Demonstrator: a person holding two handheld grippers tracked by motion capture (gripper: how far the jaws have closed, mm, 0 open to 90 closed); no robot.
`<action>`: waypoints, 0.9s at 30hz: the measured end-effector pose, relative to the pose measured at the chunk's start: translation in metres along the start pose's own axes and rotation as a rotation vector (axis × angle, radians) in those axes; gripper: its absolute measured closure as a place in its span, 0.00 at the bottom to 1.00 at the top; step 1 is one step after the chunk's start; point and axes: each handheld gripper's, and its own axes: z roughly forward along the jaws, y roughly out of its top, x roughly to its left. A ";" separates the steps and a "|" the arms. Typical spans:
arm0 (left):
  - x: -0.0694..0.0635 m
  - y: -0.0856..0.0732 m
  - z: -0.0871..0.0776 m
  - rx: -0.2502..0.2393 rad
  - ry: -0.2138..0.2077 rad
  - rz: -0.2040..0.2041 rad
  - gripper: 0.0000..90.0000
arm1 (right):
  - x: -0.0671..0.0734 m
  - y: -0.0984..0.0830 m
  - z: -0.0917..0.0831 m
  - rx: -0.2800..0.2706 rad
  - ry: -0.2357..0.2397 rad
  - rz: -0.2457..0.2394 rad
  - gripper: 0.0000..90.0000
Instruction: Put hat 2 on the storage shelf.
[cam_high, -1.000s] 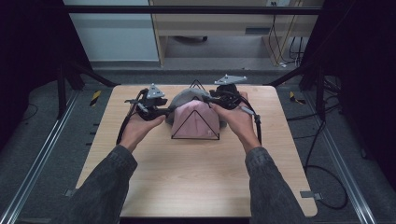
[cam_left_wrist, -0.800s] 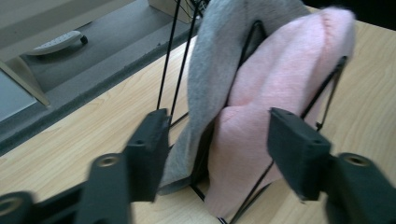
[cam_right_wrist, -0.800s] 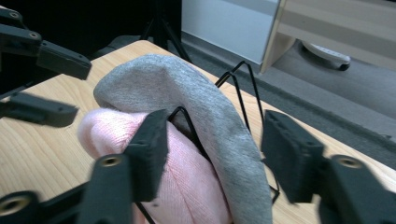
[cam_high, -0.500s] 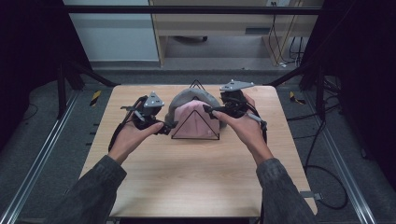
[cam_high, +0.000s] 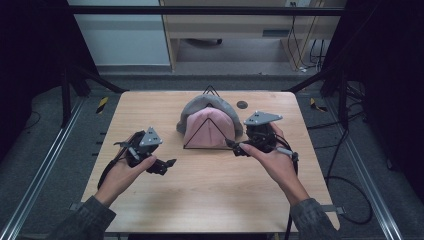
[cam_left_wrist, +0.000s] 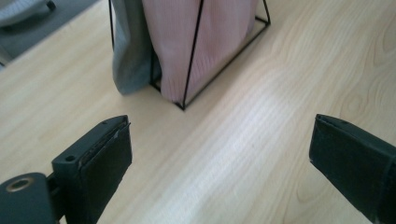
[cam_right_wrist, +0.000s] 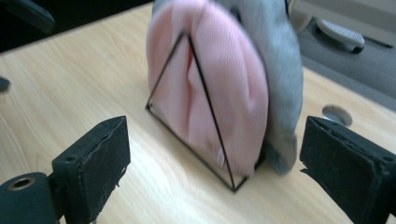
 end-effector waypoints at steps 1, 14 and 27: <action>-0.001 -0.004 0.001 0.006 -0.004 -0.006 0.06 | 0.001 -0.005 0.000 0.011 -0.004 0.000 0.10; -0.010 -0.052 0.022 0.112 -0.052 -0.042 0.06 | 0.009 -0.066 0.013 0.138 -0.006 0.036 0.11; -0.013 -0.083 0.047 0.210 -0.072 -0.083 0.06 | 0.010 -0.116 0.029 0.262 0.026 0.111 0.09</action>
